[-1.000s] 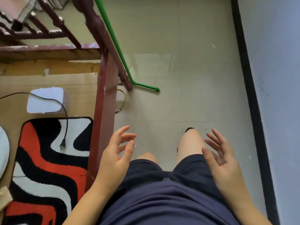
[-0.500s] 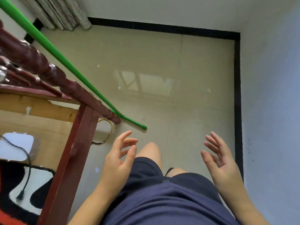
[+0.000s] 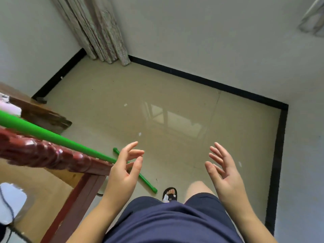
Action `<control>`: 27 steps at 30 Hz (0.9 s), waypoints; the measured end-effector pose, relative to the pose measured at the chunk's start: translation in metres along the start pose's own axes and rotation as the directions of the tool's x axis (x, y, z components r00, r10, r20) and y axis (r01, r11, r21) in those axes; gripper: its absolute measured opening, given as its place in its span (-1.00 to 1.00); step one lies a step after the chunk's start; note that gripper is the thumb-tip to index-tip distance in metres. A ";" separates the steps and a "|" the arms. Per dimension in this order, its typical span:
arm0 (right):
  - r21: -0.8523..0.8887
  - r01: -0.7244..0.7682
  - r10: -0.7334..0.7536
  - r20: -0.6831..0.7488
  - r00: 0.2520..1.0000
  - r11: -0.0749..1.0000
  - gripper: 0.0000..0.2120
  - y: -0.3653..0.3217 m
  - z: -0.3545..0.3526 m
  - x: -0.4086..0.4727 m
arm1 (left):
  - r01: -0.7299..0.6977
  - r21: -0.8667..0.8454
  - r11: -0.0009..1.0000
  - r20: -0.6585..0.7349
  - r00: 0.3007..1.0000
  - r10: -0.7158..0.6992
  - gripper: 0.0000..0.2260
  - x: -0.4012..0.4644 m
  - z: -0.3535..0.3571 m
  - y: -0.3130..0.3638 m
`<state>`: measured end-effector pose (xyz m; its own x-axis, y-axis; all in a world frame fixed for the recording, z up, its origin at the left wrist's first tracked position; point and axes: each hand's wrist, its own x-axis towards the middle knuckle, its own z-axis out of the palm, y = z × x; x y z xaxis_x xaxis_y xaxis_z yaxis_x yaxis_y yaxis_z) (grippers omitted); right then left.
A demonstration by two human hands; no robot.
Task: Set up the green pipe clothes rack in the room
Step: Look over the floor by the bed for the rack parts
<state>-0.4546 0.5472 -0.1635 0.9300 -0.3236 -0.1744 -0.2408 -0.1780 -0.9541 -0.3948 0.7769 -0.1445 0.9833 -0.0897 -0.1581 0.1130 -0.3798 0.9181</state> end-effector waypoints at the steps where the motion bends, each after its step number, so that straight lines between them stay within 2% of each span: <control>1: -0.008 0.015 -0.014 0.032 0.999 1.000 -0.55 -0.005 0.000 0.022 | 0.014 -0.006 1.000 -0.051 0.999 -0.014 -0.70 0.011 0.001 0.002; 4: -0.033 0.067 -0.059 0.199 0.978 0.997 -0.58 -0.019 0.007 0.089 | 0.055 -0.047 0.997 -0.262 0.963 -0.066 -0.71 0.041 0.005 0.010; 7: -0.063 0.147 -0.107 0.420 0.901 0.987 -0.53 -0.034 0.017 0.158 | 0.089 -0.087 0.992 -0.507 0.853 -0.121 -0.67 0.068 0.013 0.017; 9: -0.077 0.228 -0.145 0.572 0.807 0.971 -0.49 -0.047 0.024 0.203 | 0.123 -0.113 0.986 -0.653 0.739 -0.167 -0.69 0.083 0.019 0.021; 13: -0.024 0.374 -0.214 0.786 0.581 0.927 -0.51 -0.087 0.059 0.280 | 0.150 -0.188 0.971 -0.870 0.433 -0.235 -0.69 0.102 0.023 0.034; 18: 0.144 0.502 -0.303 0.920 0.250 0.853 -0.53 -0.137 0.144 0.309 | 0.193 -0.191 0.962 -0.966 0.135 -0.219 -0.67 0.099 -0.002 0.055; 22: 0.297 0.558 -0.333 0.942 -0.038 0.775 -0.50 -0.168 0.212 0.286 | 0.229 -0.173 0.958 -0.984 -0.071 -0.161 -0.65 0.095 -0.044 0.066; 24: 0.353 0.557 -0.323 0.933 -0.155 0.751 -0.52 -0.181 0.242 0.269 | 0.220 -0.175 0.960 -0.981 -0.122 -0.151 -0.63 0.097 -0.067 0.072; 27: 0.405 0.554 -0.280 0.912 -0.299 0.727 -0.54 -0.195 0.277 0.241 | 0.223 -0.157 0.962 -0.985 -0.106 -0.136 -0.63 0.107 -0.091 0.083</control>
<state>-0.1070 0.7617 -0.0871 0.0425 0.9944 0.0970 0.4526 0.0674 -0.8891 -0.2674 0.8196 -0.0522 0.0211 0.9681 0.2495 0.3501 -0.2409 0.9052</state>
